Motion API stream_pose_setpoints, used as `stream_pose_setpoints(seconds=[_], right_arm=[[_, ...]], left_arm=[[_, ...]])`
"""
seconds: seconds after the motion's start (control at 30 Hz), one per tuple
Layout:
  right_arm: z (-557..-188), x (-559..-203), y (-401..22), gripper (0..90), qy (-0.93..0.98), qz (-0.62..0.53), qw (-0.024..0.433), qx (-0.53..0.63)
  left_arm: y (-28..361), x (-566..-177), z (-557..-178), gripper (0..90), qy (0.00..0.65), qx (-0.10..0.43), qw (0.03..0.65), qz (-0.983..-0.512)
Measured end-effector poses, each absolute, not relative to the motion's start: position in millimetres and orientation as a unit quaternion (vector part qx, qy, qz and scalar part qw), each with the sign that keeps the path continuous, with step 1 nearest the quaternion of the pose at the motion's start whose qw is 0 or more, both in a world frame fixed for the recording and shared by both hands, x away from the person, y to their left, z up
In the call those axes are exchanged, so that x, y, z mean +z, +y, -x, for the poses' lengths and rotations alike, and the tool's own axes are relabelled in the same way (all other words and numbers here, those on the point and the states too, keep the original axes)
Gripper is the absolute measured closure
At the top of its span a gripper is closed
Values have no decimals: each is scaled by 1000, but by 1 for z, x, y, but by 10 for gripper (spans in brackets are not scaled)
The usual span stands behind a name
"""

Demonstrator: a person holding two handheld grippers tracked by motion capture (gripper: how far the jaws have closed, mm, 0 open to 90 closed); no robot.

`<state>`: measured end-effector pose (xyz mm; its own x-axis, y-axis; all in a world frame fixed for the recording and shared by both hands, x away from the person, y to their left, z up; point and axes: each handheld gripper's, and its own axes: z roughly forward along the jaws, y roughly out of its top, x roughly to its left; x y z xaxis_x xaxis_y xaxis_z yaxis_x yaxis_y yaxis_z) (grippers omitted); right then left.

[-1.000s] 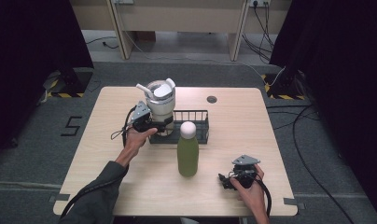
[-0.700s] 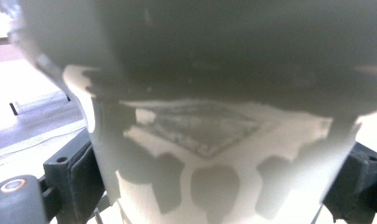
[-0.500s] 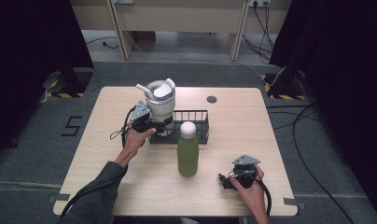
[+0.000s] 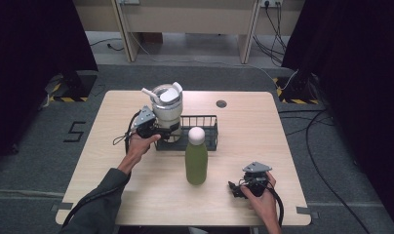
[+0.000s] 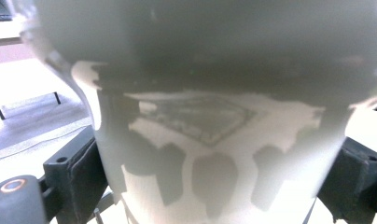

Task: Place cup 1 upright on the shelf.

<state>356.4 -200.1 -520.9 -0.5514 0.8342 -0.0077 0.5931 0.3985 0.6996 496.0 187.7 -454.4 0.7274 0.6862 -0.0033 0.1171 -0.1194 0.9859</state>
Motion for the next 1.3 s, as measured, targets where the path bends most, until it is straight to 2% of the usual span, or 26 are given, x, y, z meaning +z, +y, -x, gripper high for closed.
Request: stream_pose_setpoints(seconds=[1.3], right_arm=[[-356, -521, -200, 3, 816, -437, 182, 331]], left_arm=[[205, -457, -489, 87, 259, 229, 603, -719]])
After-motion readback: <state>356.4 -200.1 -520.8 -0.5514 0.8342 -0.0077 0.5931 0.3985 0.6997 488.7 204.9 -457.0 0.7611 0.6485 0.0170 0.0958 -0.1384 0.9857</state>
